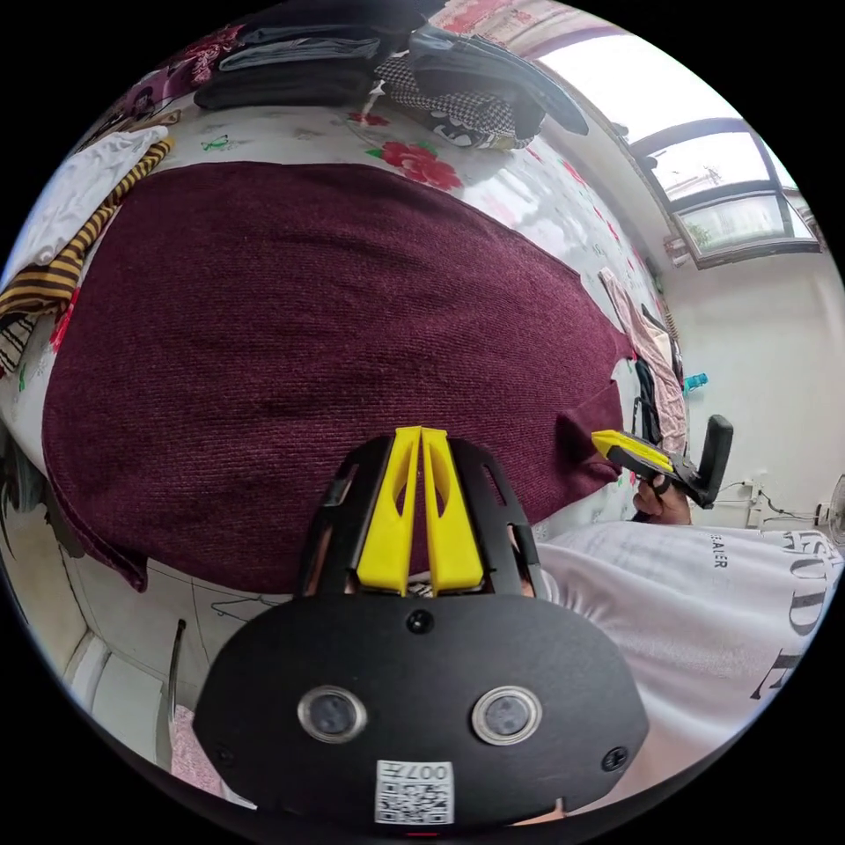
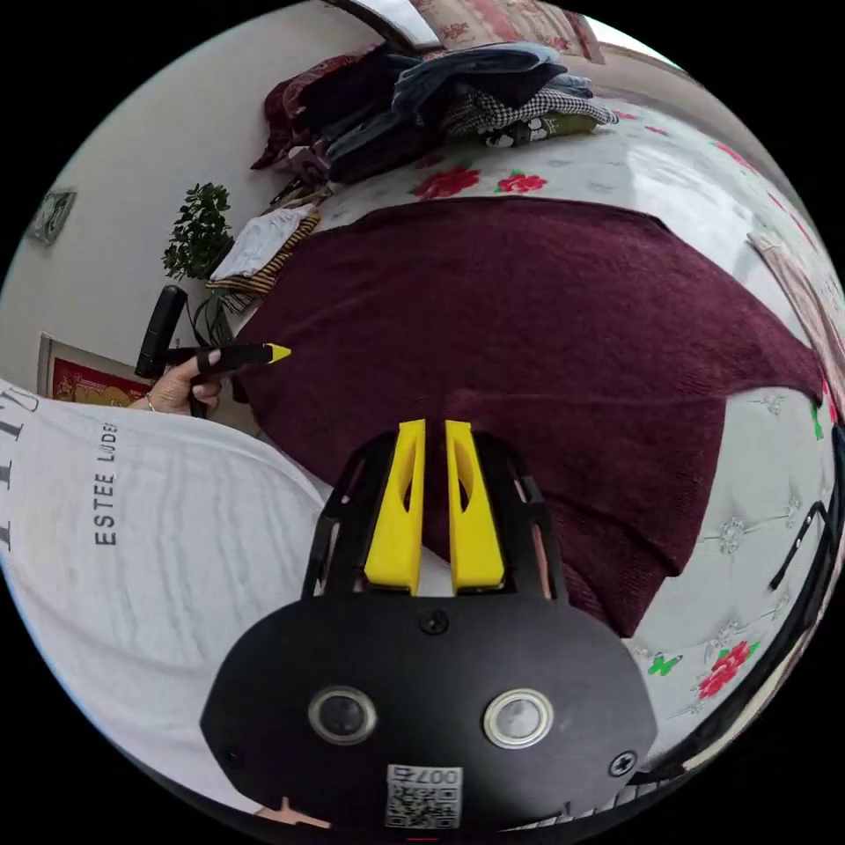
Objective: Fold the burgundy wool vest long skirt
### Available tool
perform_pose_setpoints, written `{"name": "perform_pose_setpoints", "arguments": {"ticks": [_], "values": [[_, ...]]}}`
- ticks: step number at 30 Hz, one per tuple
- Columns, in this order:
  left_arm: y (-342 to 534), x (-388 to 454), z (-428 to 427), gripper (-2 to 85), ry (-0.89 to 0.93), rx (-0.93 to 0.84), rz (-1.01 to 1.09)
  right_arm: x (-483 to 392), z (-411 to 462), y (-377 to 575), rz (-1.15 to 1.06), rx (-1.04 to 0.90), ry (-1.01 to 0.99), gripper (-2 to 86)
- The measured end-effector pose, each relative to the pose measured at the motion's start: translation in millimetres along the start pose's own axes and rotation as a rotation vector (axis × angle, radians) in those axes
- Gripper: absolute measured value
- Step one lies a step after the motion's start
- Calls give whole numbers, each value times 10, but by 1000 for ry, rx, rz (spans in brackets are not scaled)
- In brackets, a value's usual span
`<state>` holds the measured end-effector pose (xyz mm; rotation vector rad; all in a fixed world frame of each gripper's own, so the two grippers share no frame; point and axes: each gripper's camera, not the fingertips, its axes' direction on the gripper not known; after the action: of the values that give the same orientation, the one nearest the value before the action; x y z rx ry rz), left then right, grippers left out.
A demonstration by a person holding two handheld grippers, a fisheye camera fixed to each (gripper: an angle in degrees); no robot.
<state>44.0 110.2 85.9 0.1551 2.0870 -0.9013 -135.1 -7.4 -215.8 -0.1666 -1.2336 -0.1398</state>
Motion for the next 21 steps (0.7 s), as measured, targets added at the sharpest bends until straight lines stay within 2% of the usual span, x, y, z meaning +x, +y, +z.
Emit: {"name": "perform_pose_setpoints", "arguments": {"ticks": [2,4,6,9,12,14,21], "values": [[22,13,-27,-10,4,-7,-2,185,-181,1,26,81,-46,36],[43,28,-48,-10,-16,-11,2,445,-514,13,55,199,11,44],[44,14,-40,-10,-38,-29,-15,1073,-1011,56,214,371,139,51],[-24,6,-13,-10,-27,-61,-54,2112,-1462,158,508,500,205,59],[-141,91,-32,-10,-26,-67,-70,2971,-1655,224,706,568,220,69],[-207,167,-69,-10,-28,-60,-74,3335,-1677,176,752,573,243,75],[-286,408,-136,-10,-86,-102,-70,4101,-1342,-271,702,435,353,72]]}}
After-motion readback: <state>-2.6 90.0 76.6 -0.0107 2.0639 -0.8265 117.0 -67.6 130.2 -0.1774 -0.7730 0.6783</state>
